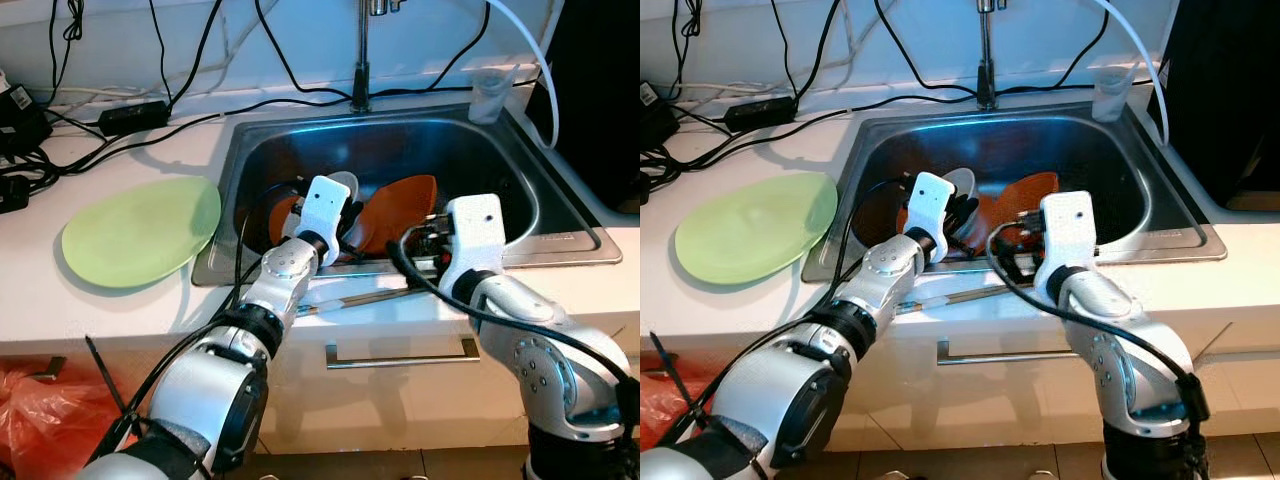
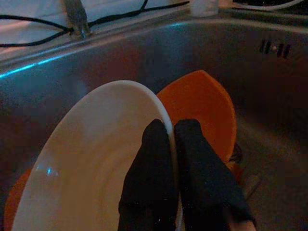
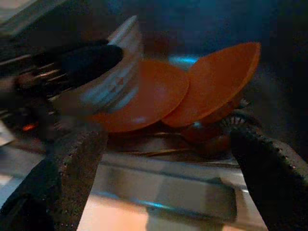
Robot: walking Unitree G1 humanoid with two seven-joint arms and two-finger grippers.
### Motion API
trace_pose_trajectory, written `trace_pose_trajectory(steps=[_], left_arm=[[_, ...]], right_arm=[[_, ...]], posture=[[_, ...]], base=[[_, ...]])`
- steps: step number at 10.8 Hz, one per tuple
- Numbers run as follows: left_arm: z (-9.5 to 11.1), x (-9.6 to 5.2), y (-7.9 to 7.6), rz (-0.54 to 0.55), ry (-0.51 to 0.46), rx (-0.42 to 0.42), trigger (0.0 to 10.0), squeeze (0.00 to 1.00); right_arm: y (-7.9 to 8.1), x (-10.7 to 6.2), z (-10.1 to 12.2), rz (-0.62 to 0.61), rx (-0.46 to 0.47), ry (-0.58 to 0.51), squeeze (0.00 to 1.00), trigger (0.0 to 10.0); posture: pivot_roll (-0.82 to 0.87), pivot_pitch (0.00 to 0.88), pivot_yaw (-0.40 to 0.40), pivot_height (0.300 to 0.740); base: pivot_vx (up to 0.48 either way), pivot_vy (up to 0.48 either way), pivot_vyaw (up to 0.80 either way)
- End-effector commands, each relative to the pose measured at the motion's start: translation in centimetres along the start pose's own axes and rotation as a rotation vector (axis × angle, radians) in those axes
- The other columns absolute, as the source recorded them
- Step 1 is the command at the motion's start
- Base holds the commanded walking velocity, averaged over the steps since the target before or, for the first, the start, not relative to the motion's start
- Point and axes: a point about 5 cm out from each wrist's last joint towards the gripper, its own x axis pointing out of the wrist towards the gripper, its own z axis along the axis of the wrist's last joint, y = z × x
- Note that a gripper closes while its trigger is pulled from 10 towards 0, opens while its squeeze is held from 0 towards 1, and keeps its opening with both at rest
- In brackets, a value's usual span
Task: Kitchen organization
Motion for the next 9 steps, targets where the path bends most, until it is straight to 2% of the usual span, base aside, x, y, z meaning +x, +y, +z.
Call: trace_pose_trajectory(steps=[1,2,3,6,9], left_arm=[[0.2,0.2,0.3,0.019,0.019,0.002,0.0,0.00],[0.0,0.1,0.5,0.030,0.037,0.005,3.3,0.13],[-0.3,0.0,0.7,0.046,0.059,-0.003,10.0,1.00],[-0.9,-0.2,1.0,0.055,0.102,0.011,10.0,1.00],[-0.7,-0.2,1.6,0.082,0.097,0.006,10.0,1.00]], right_arm=[[0.6,-0.3,0.1,0.037,-0.005,0.004,0.00,10.0],[0.9,-0.3,0.0,0.049,-0.005,0.006,0.00,10.0],[1.2,-0.4,0.0,0.064,-0.006,0.007,0.00,10.0],[1.6,-0.4,0.0,0.091,-0.010,0.007,0.00,10.0],[1.7,-0.3,0.0,0.096,-0.009,0.001,0.00,10.0]], posture=[[-0.23,0.058,0.127,0.740],[-0.23,0.059,0.127,0.740],[-0.23,0.060,0.127,0.740],[-0.23,0.060,0.130,0.740],[-0.21,0.054,0.126,0.740]], base=[[0.000,0.000,0.00],[0.000,0.000,0.00],[0.000,0.000,0.00],[0.000,0.000,0.00],[0.000,0.000,0.00]])
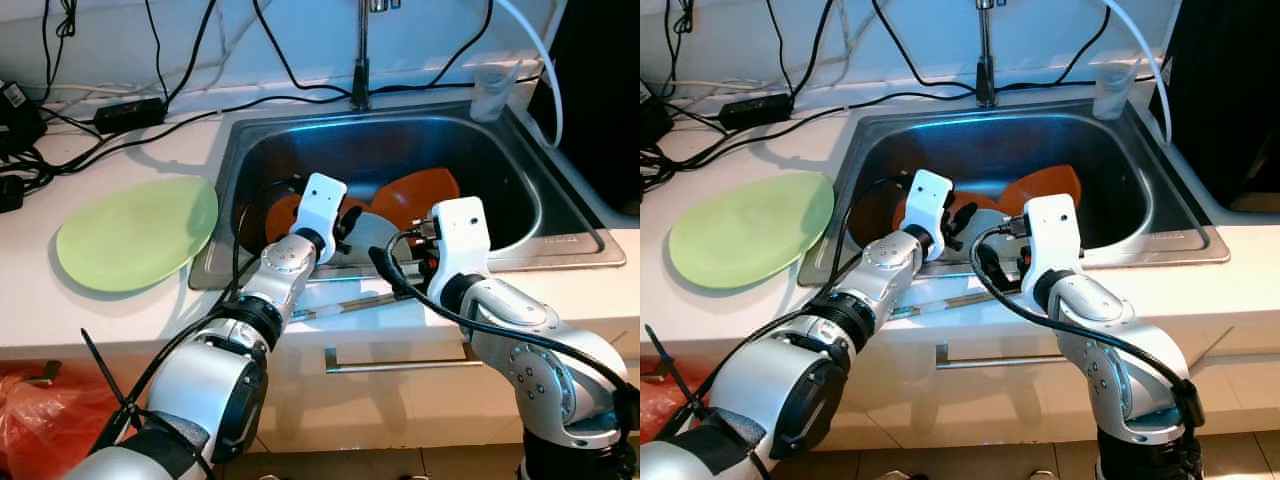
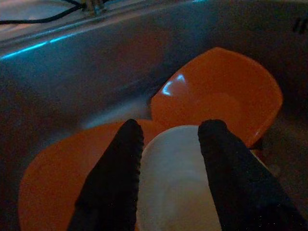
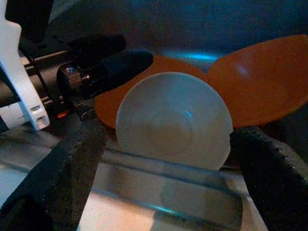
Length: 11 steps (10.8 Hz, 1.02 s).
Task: Kitchen organization
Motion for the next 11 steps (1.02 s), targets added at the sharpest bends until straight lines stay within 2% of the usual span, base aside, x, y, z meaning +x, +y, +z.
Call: trace_pose_trajectory(steps=[1,4,7,8,9,10,11], left_arm=[[-0.2,-0.2,0.9,0.034,0.017,-0.002,10.0,1.00],[1.4,-0.6,3.3,0.132,-0.083,-0.010,10.0,1.00],[4.3,-1.8,6.1,0.296,-0.283,0.042,10.0,1.00],[5.1,-2.5,7.0,0.351,-0.341,0.056,10.0,0.96],[5.8,-3.7,7.8,0.393,-0.408,0.083,10.0,0.70],[6.0,-4.6,8.6,0.424,-0.433,0.102,10.0,0.62],[6.6,-6.8,10.5,0.503,-0.478,0.147,10.0,0.63]], right_arm=[[0.5,0.1,0.1,0.023,-0.005,-0.013,0.00,10.0],[0.6,0.7,0.5,0.019,-0.014,-0.052,0.00,10.0],[1.1,1.7,0.9,0.024,-0.019,-0.089,0.00,10.0],[1.4,2.0,0.9,0.028,-0.020,-0.095,0.00,10.0],[1.8,2.5,1.0,0.039,-0.033,-0.107,0.00,10.0],[2.3,2.9,1.1,0.052,-0.037,-0.111,0.00,10.0],[3.0,3.6,1.3,0.074,-0.047,-0.122,0.00,10.0]], posture=[[-0.20,0.051,0.125,0.740],[-0.16,0.036,0.118,0.740],[-0.11,0.016,0.115,0.740],[-0.09,0.006,0.106,0.740],[-0.06,0.000,0.092,0.740],[-0.04,0.000,0.079,0.740],[-0.02,0.000,0.062,0.740]], base=[[0.000,0.000,0.00],[0.000,0.000,0.00],[0.000,0.000,0.00],[0.000,0.000,0.00],[0.000,0.000,0.00],[0.000,0.000,0.00],[0.000,0.000,0.00]])
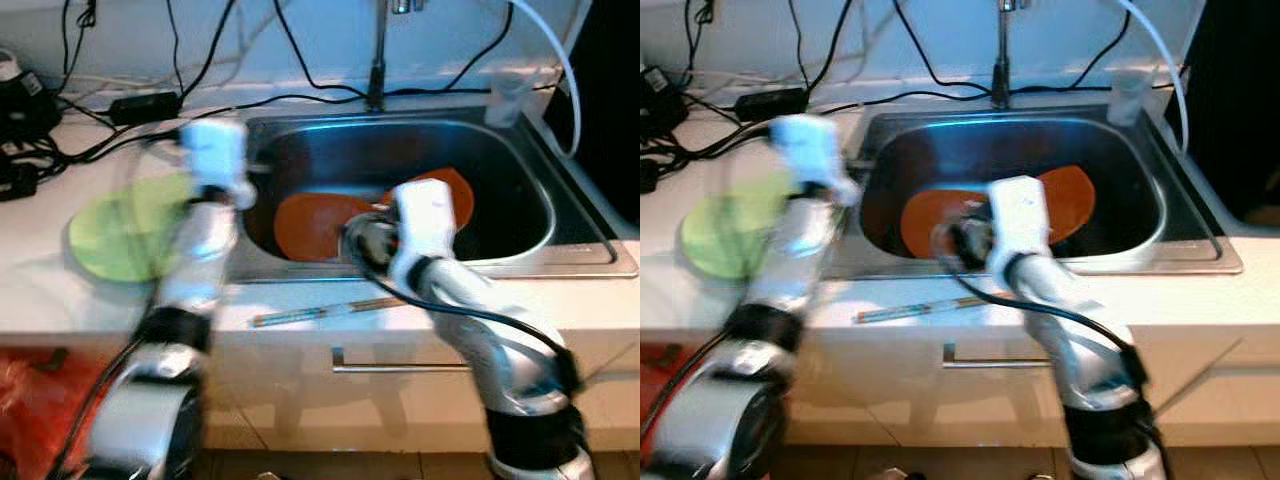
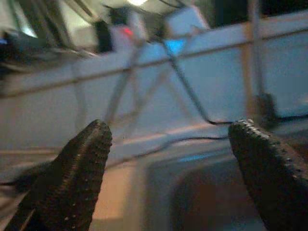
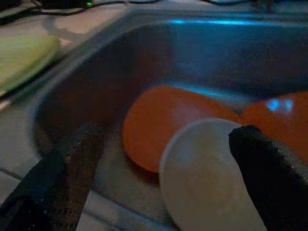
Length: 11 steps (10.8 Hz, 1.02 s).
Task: Kitchen organization
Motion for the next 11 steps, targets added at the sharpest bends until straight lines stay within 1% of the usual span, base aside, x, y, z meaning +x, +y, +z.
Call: trace_pose_trajectory(steps=[1,2,3,4,5,6,7,8,9,10,11], left_arm=[[0.7,-0.1,1.8,0.090,-0.040,0.038,10.0,0.67],[0.9,-1.1,3.0,0.128,-0.018,0.047,10.0,0.66],[1.5,-3.0,2.8,0.102,-0.014,0.071,10.0,0.60],[1.3,-3.8,2.5,0.105,0.019,0.059,10.0,0.56],[1.1,-4.1,2.2,0.105,0.035,0.047,10.0,0.19],[0.9,-4.3,1.5,0.106,0.059,0.019,10.0,0.11],[1.0,-4.3,0.6,0.097,0.073,-0.002,10.0,0.00],[1.3,-3.9,-0.4,0.080,0.069,-0.015,10.0,0.00],[1.2,-3.8,-0.8,0.079,0.071,-0.021,10.0,0.00],[1.2,-3.8,-1.6,0.075,0.077,-0.038,10.0,0.00],[0.6,-4.1,-1.6,0.064,0.094,-0.035,10.0,0.00]], right_arm=[[0.3,0.5,0.0,0.012,-0.018,-0.010,0.00,10.0],[0.2,0.9,-0.2,0.016,-0.018,-0.003,0.00,10.0],[0.0,1.2,-0.3,0.023,-0.038,-0.003,0.00,10.0],[-0.2,1.3,-0.4,0.017,-0.039,-0.003,0.00,10.0],[-0.4,1.4,-0.7,0.011,-0.054,-0.001,0.00,10.0],[-0.7,1.5,-0.7,0.004,-0.065,-0.012,0.00,10.0],[-1.1,1.5,-0.7,0.000,-0.082,-0.021,0.00,10.0],[-1.8,1.4,-0.5,-0.011,-0.095,-0.029,0.00,10.0],[-2.0,1.4,-0.5,-0.018,-0.108,-0.029,0.00,10.0],[-2.8,1.3,-0.2,-0.033,-0.123,-0.036,0.00,10.0],[-2.8,1.3,0.0,-0.042,-0.134,-0.046,0.00,10.0]], posture=[[0.01,0.000,0.059,0.740],[0.03,0.000,0.055,0.740],[0.04,0.000,0.042,0.740],[0.04,0.000,0.037,0.740],[0.03,0.000,0.028,0.740],[0.02,0.000,0.023,0.740],[0.01,0.000,0.020,0.740],[0.00,0.000,0.011,0.740],[0.00,0.000,0.005,0.740],[-0.02,0.000,0.005,0.740],[-0.04,0.000,0.004,0.740]], base=[[0.000,0.000,0.00],[0.000,0.000,0.00],[0.000,0.000,0.00],[0.000,0.000,0.00],[0.000,0.000,0.00],[0.000,0.000,0.00],[0.000,0.000,0.00],[0.000,0.000,0.00],[0.000,0.000,0.00],[0.000,0.000,0.00],[0.000,0.000,0.00]])
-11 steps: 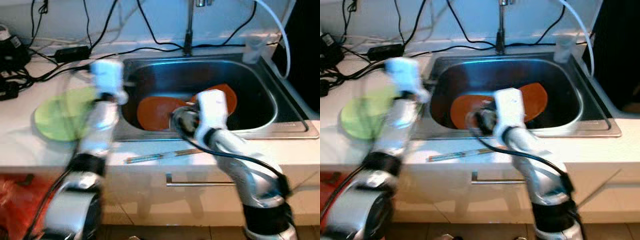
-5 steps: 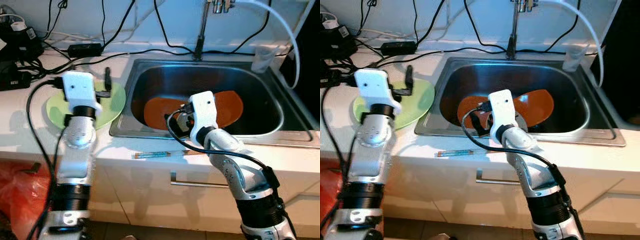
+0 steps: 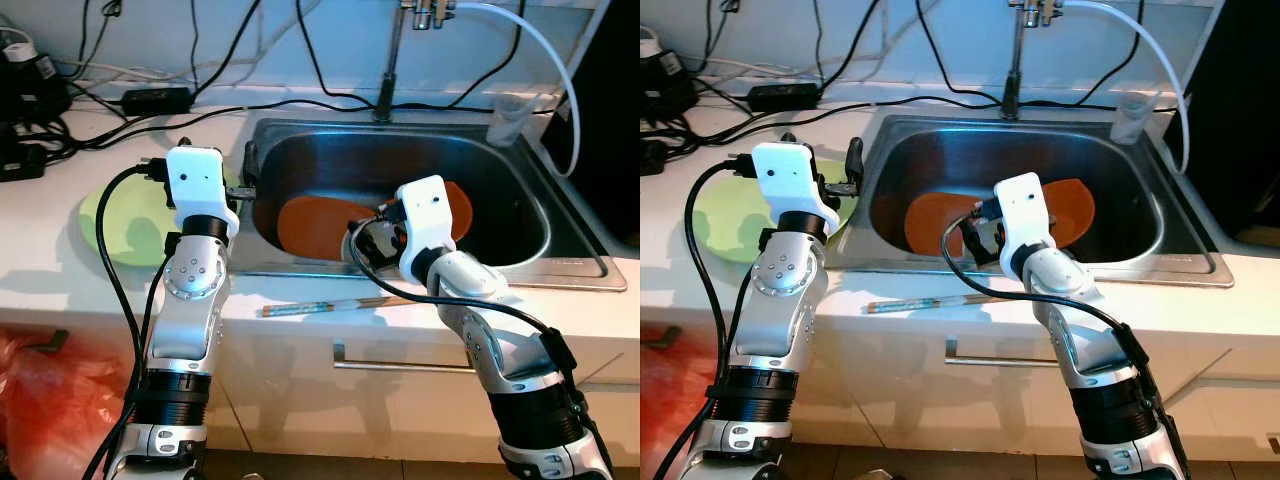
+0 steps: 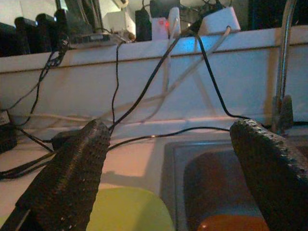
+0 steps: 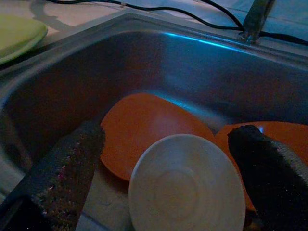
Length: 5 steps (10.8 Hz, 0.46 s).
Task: Kitchen organization
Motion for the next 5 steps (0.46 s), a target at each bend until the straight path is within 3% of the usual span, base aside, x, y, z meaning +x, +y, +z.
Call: trace_pose_trajectory(steps=[1,5], left_arm=[[-0.4,0.1,0.1,0.015,0.020,0.003,10.0,0.00],[0.2,0.6,-0.3,0.018,-0.014,0.008,10.0,0.00]], right_arm=[[-0.2,-0.1,0.4,-0.012,-0.004,-0.024,0.00,10.0],[0.8,0.6,0.8,0.038,-0.034,-0.039,0.00,10.0]], posture=[[-0.04,0.000,-0.010,0.740],[0.02,0.000,-0.029,0.740]], base=[[0.000,0.000,0.00],[0.000,0.000,0.00]])
